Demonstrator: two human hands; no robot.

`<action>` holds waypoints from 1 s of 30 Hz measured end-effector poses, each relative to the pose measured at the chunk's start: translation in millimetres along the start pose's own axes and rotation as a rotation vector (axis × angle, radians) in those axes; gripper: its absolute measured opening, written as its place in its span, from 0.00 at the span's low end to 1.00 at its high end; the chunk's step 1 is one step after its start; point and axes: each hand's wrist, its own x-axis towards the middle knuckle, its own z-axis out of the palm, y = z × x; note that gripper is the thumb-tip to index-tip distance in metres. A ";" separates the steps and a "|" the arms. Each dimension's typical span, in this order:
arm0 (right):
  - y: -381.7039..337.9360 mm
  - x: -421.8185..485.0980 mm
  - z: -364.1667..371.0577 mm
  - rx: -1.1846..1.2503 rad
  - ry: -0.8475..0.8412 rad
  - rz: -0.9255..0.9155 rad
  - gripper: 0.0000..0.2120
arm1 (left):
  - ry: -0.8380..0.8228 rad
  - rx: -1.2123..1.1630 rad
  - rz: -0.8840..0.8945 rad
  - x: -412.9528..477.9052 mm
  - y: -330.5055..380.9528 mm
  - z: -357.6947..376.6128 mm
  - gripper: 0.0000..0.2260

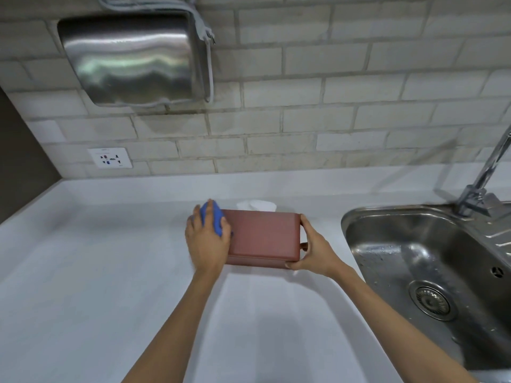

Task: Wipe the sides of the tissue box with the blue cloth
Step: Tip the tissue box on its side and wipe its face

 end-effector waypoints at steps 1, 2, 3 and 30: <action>-1.1 -1.0 2.0 -0.005 0.017 -0.009 0.51 | 0.022 -0.073 -0.095 -1.7 -0.4 -0.5 0.23; -2.2 -2.0 4.3 -0.015 0.037 -0.019 0.51 | 0.036 -0.103 -0.145 -4.5 1.0 -0.5 0.23; -3.9 -3.2 6.8 -0.032 0.060 -0.031 0.51 | 0.042 -0.088 -0.140 -8.4 3.7 -0.6 0.24; -40.7 -12.9 109.1 -0.886 0.619 -0.734 0.44 | -0.266 -1.104 -0.763 -45.1 -9.5 -11.6 0.05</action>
